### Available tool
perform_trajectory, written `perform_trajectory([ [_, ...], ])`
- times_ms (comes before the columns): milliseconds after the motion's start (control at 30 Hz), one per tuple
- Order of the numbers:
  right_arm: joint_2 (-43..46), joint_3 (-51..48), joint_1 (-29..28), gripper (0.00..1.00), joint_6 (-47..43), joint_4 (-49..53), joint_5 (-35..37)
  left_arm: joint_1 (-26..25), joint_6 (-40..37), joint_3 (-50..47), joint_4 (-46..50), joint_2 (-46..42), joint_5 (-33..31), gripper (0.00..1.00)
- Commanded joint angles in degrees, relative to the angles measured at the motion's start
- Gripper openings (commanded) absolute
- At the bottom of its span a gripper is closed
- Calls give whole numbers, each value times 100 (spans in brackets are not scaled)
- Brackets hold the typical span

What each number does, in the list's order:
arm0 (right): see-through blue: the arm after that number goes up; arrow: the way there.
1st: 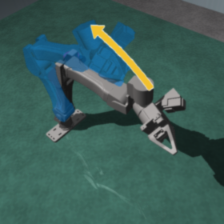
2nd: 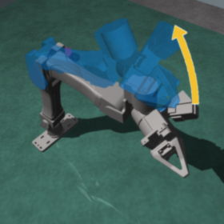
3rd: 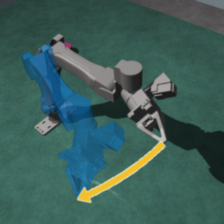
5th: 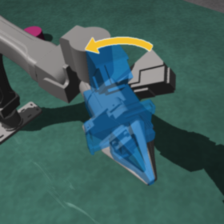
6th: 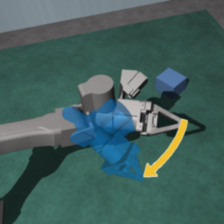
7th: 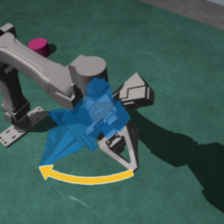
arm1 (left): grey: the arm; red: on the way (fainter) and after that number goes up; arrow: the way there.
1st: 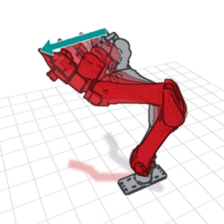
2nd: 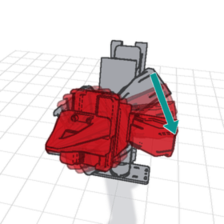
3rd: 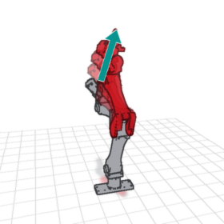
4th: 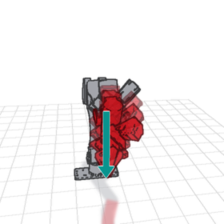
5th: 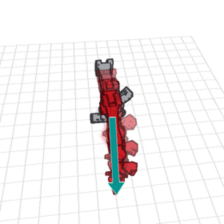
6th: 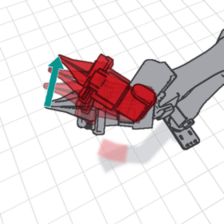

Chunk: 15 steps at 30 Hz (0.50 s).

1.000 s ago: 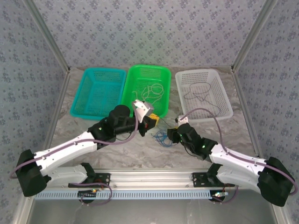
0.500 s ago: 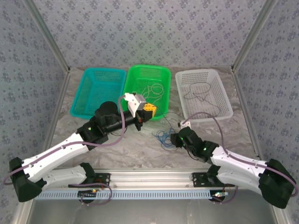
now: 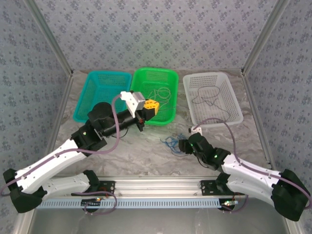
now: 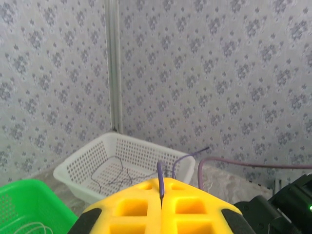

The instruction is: Untangle the cables

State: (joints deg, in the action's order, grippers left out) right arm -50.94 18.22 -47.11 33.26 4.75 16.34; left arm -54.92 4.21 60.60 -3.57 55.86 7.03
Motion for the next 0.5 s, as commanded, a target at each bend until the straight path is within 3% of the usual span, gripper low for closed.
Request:
perform_trajectory([
  [0, 31, -86, 47, 59, 74, 118, 105, -26, -80, 188, -300, -144, 45, 0],
  [300, 126, -64, 62, 62, -91, 17, -61, -19, -155, 298, -288, -259, 29, 0],
  [467, 599, 16, -52, 85, -729, -27, -367, -19, -114, 337, -264, -160, 57, 0],
])
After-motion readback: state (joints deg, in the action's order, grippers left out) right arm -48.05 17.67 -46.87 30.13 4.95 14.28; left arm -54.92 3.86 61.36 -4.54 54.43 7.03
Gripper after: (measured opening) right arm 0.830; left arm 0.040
